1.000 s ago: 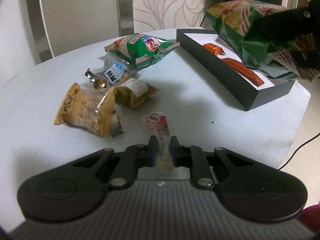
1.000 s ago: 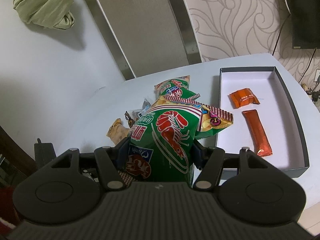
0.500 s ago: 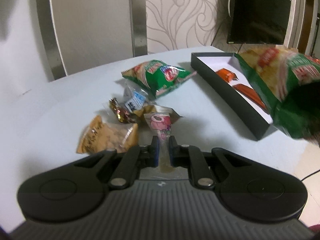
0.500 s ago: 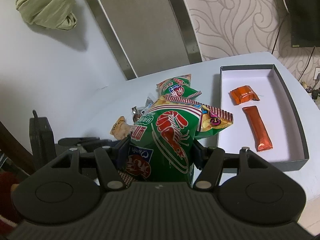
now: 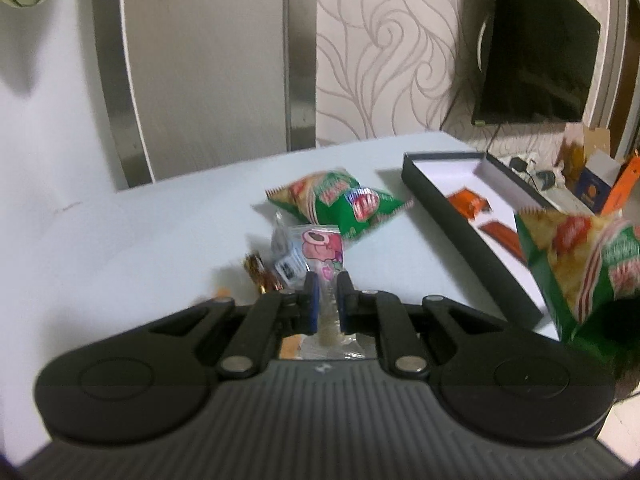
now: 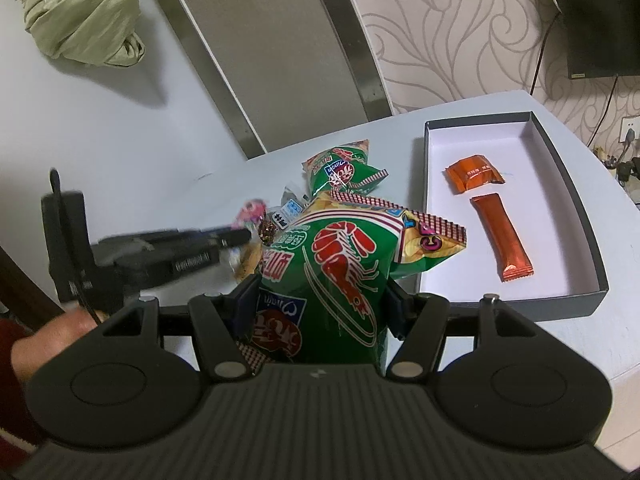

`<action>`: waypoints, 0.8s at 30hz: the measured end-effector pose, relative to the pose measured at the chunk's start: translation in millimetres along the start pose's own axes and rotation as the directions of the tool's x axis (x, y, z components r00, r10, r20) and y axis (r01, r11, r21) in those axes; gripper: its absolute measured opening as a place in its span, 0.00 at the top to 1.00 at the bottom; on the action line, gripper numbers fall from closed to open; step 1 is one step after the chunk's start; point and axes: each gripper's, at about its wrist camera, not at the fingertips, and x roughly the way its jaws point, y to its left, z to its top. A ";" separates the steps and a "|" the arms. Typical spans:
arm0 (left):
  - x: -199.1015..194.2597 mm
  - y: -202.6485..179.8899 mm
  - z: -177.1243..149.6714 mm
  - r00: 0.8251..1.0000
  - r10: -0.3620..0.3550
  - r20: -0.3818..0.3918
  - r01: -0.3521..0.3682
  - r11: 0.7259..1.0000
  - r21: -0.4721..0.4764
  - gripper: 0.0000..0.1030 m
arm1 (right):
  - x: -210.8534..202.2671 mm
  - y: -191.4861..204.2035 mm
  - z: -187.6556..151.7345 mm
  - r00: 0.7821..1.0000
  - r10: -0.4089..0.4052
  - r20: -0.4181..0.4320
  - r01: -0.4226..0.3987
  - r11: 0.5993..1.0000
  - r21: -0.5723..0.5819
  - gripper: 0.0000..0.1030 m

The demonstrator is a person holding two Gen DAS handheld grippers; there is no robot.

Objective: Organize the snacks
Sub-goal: 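Grasp the pink-wrapped candy with left tool while right tool holds the green bag, then lower the green chip bag into the gray box with right tool while left tool holds the candy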

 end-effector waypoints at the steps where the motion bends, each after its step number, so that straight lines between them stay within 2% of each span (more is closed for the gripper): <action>1: 0.1 0.8 3.3 1.000 0.005 0.005 -0.005 1.000 -0.001 0.88 | -0.1 -0.2 0.1 1.000 0.002 -0.001 -0.002 1.000 -0.001 0.34; 11: 2.0 -0.1 33.7 0.998 0.042 0.056 -0.043 0.999 0.018 0.88 | -1.8 -0.2 3.7 1.000 0.009 0.006 -0.009 1.000 -0.015 0.34; 24: 7.9 -15.5 45.1 0.998 0.004 0.061 -0.006 1.000 0.022 0.88 | -25.7 -27.1 6.2 0.997 -0.060 0.057 0.058 0.997 0.045 0.34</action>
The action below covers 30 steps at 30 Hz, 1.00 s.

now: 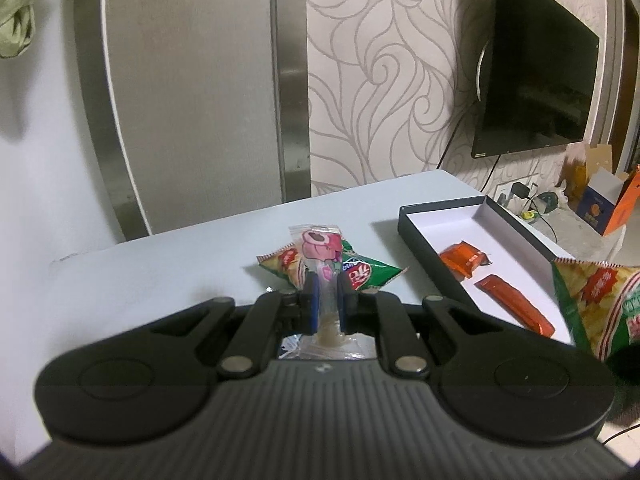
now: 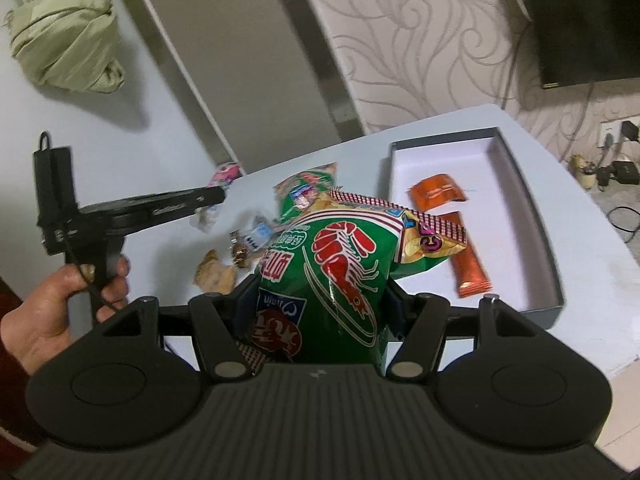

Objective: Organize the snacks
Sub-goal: 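Lower the green chip bag into the gray box with right tool while left tool holds the candy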

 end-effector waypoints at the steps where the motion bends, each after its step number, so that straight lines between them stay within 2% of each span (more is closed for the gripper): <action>1: -0.6 0.1 -0.5 1.000 -0.001 -0.002 0.001 1.000 -0.003 0.88 | -1.7 -4.4 0.5 1.000 -0.010 0.003 0.010 1.000 0.007 0.34; 8: -7.7 2.1 -4.3 1.000 -0.003 -0.005 0.003 1.000 -0.019 0.88 | -10.5 -41.4 10.1 0.995 -0.097 0.027 0.096 0.994 0.048 0.34; 12: -14.5 3.7 -4.4 1.000 0.002 0.000 -0.002 1.000 -0.025 0.88 | -5.1 -52.5 18.2 0.990 -0.135 0.028 0.134 0.991 0.026 0.34; 30: -37.2 18.5 -6.2 0.998 0.060 0.007 -0.060 0.997 -0.056 0.88 | 83.3 -63.1 54.3 0.978 -0.205 -0.043 0.199 0.973 -0.119 0.34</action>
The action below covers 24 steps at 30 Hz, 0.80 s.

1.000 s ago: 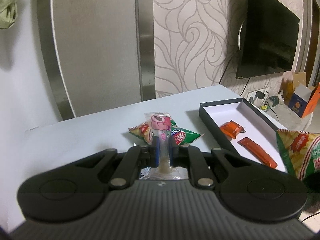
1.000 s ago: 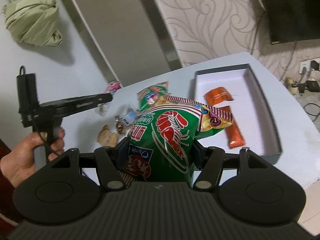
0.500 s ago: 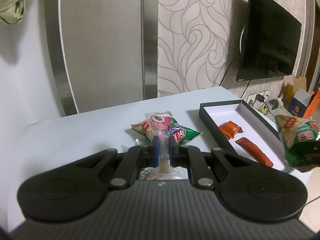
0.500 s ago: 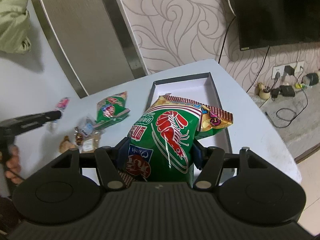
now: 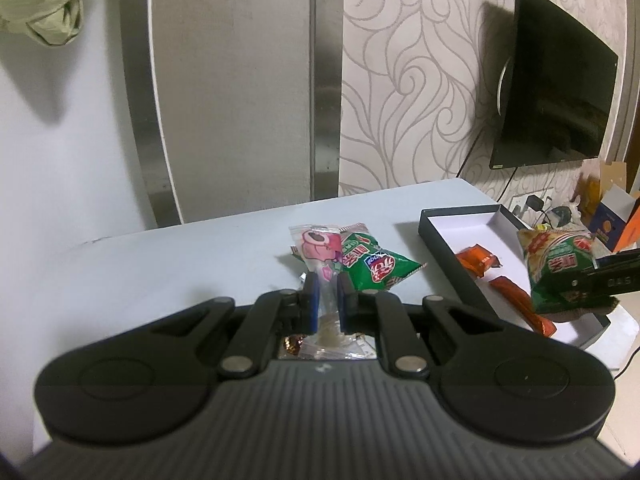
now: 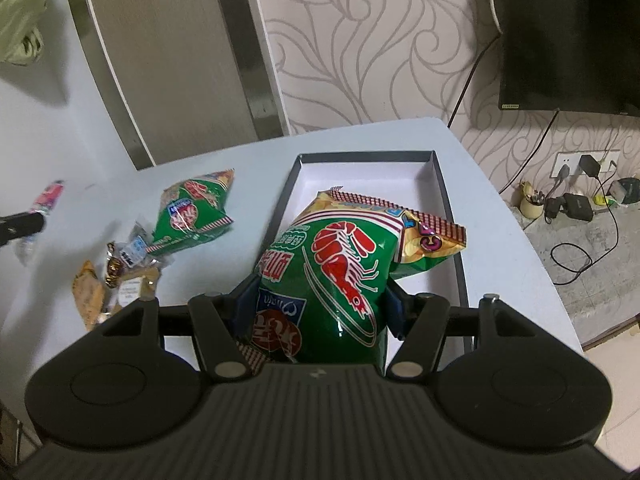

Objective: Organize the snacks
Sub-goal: 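Lower the green chip bag into the gray box with right tool while left tool holds the candy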

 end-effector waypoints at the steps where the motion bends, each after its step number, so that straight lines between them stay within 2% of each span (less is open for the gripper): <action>1: -0.8 -0.3 0.0 1.000 -0.001 0.001 0.001 1.000 0.002 0.88 | 3.4 -0.5 -0.4 1.000 -0.002 -0.005 0.002 1.000 -0.004 0.34; 15: -2.3 -7.3 0.5 1.000 -0.012 0.001 0.012 0.999 0.035 0.88 | 51.0 -4.8 6.8 0.997 -0.014 -0.073 0.013 1.000 -0.016 0.33; 16: -2.4 -7.7 0.4 1.000 -0.013 0.000 0.013 0.999 0.038 0.88 | 54.4 -4.5 6.3 0.996 -0.011 -0.093 0.010 1.000 -0.012 0.31; 19: -2.9 -8.0 0.2 1.000 -0.024 -0.001 0.024 0.999 0.042 0.88 | 54.1 -5.4 4.6 0.994 -0.026 -0.103 0.026 1.000 0.002 0.15; 24: 2.3 -13.6 2.2 0.998 -0.060 -0.008 0.060 0.997 0.051 0.88 | 34.9 -7.5 -0.3 0.995 -0.065 -0.072 0.065 0.998 0.004 0.12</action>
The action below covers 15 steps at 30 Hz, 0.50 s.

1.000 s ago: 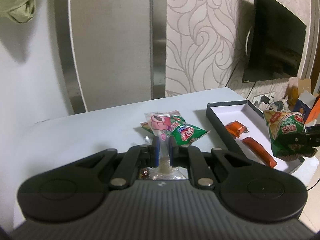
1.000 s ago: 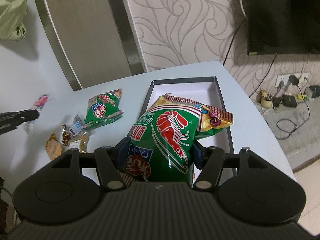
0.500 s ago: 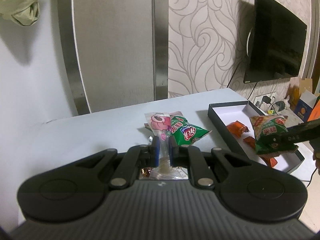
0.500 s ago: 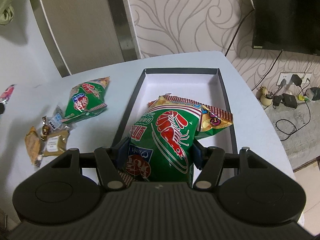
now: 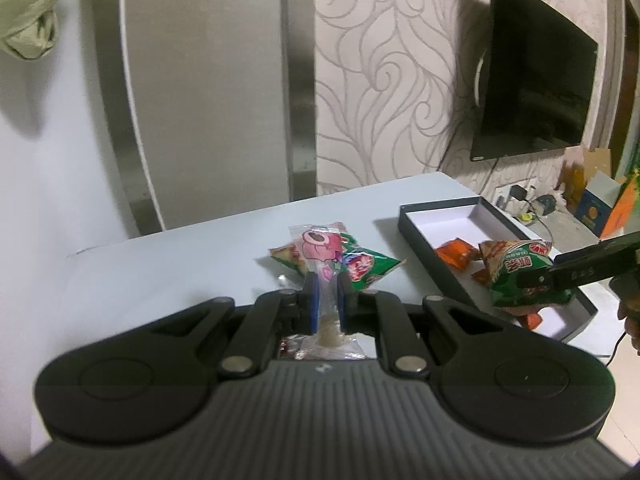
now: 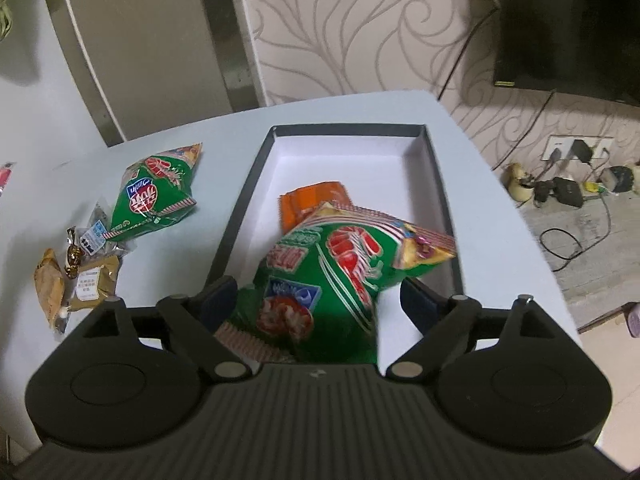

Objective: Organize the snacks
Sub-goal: 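Lower the green chip bag into the gray box with right tool while left tool holds the candy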

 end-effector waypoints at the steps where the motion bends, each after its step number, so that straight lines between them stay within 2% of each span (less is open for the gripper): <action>1: 1.2 -2.5 0.6 1.000 -0.010 0.000 0.010 1.000 0.007 0.88 | -7.3 -1.7 -1.4 1.000 -0.006 0.013 0.006 1.000 0.017 0.12; 5: 10.5 -15.0 4.6 0.998 -0.062 -0.002 0.062 0.997 0.043 0.87 | -50.8 -4.9 -12.9 0.997 -0.008 0.078 0.000 0.994 0.107 0.11; 7: 17.1 -23.0 7.9 0.996 -0.087 -0.004 0.088 0.994 0.059 0.87 | -75.1 -0.9 -25.5 0.994 0.050 0.094 -0.063 0.989 0.136 0.11; 11: 32.5 -43.9 18.4 0.989 -0.146 -0.002 0.146 0.985 0.092 0.87 | -110.0 13.7 -57.9 0.982 0.178 0.057 -0.186 0.967 0.175 0.10; 15: 48.2 -67.3 30.7 0.981 -0.195 0.003 0.193 0.972 0.132 0.87 | -125.1 28.7 -89.3 0.967 0.253 0.020 -0.250 0.938 0.239 0.09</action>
